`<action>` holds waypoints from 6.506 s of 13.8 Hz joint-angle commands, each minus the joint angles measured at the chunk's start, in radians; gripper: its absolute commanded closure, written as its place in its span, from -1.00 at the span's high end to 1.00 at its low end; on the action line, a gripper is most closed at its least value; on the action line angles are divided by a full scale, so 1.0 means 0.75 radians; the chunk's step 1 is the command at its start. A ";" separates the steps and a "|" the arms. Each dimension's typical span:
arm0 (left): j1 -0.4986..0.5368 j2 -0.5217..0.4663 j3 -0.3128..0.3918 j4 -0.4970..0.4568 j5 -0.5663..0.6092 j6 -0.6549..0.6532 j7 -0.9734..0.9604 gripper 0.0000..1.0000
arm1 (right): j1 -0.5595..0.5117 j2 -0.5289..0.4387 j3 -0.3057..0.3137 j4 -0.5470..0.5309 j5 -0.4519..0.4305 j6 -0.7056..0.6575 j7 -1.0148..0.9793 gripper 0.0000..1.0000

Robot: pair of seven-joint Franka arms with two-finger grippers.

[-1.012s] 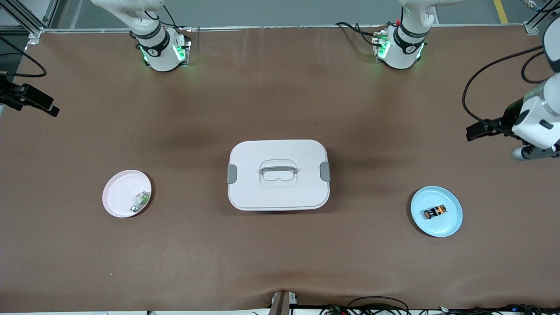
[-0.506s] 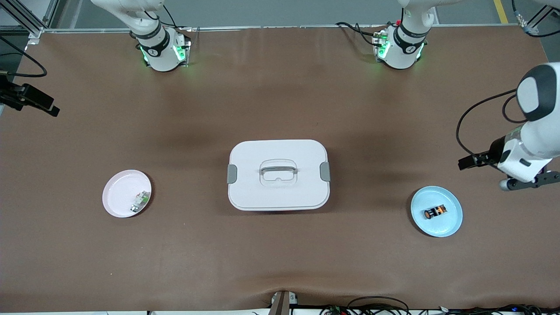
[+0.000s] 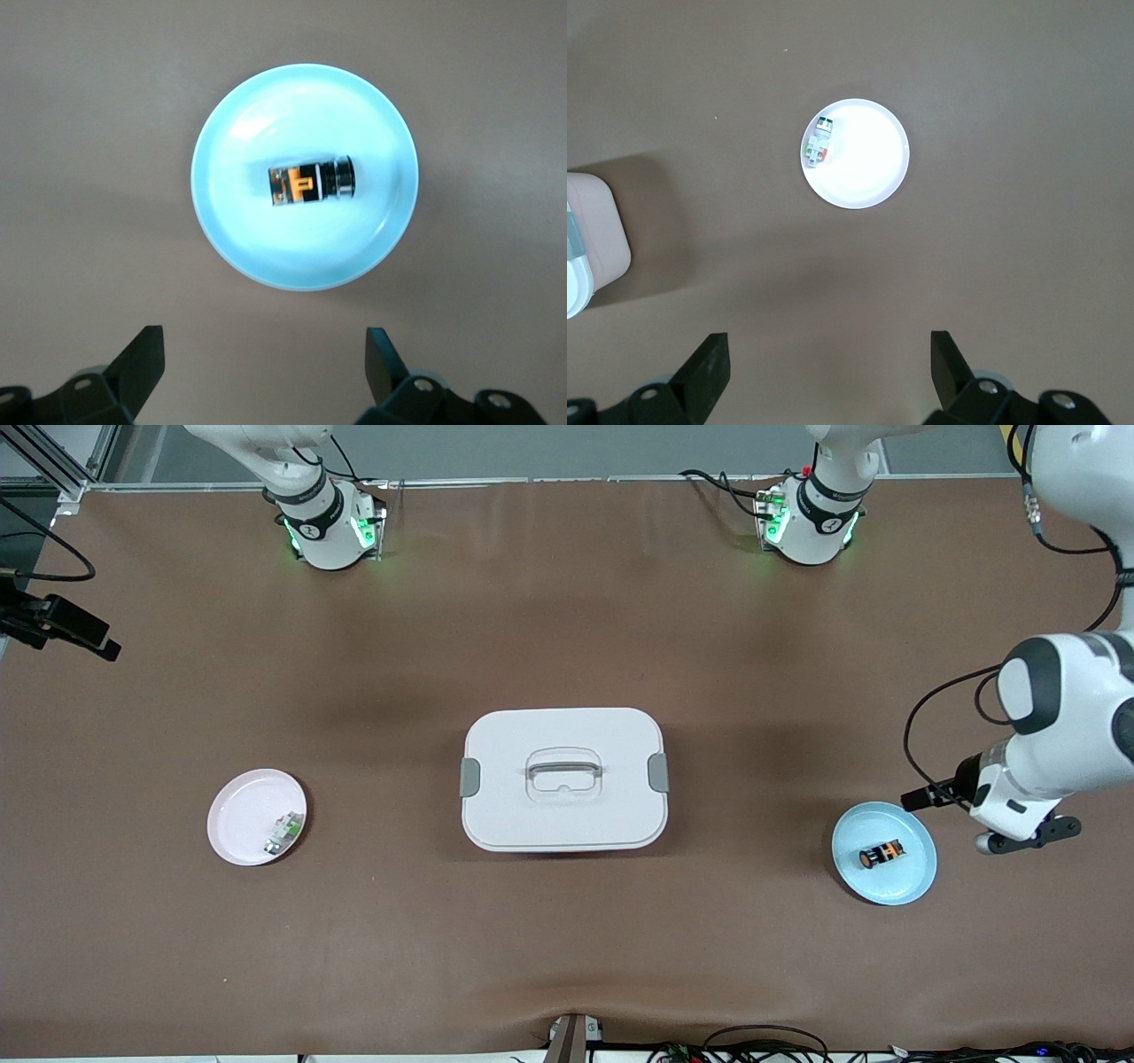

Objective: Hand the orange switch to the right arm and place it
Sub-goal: 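Lower the left gripper onto the orange switch and close it, then lift the orange switch with the left gripper while the right gripper approaches, then close the right gripper on the orange switch's cap beside the left gripper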

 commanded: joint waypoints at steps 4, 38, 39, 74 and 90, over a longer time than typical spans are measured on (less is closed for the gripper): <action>0.002 0.185 -0.005 0.052 0.002 0.217 -0.019 1.00 | -0.005 0.019 0.012 0.032 -0.020 -0.020 -0.012 1.00; -0.002 0.238 -0.074 0.095 -0.043 0.255 -0.056 -1.00 | -0.003 0.025 0.012 0.030 -0.020 -0.022 -0.012 1.00; -0.002 0.202 -0.097 0.101 -0.072 0.190 -0.098 -1.00 | -0.003 0.027 0.012 0.030 -0.020 -0.022 -0.012 1.00; -0.452 0.130 -0.717 0.547 -0.540 -0.157 -2.516 -1.00 | 0.523 0.213 0.014 -0.025 0.605 0.485 0.479 1.00; -0.503 0.142 -0.710 0.563 -0.530 -0.083 -2.582 -1.00 | 0.717 0.330 0.014 -0.025 0.913 0.601 0.714 1.00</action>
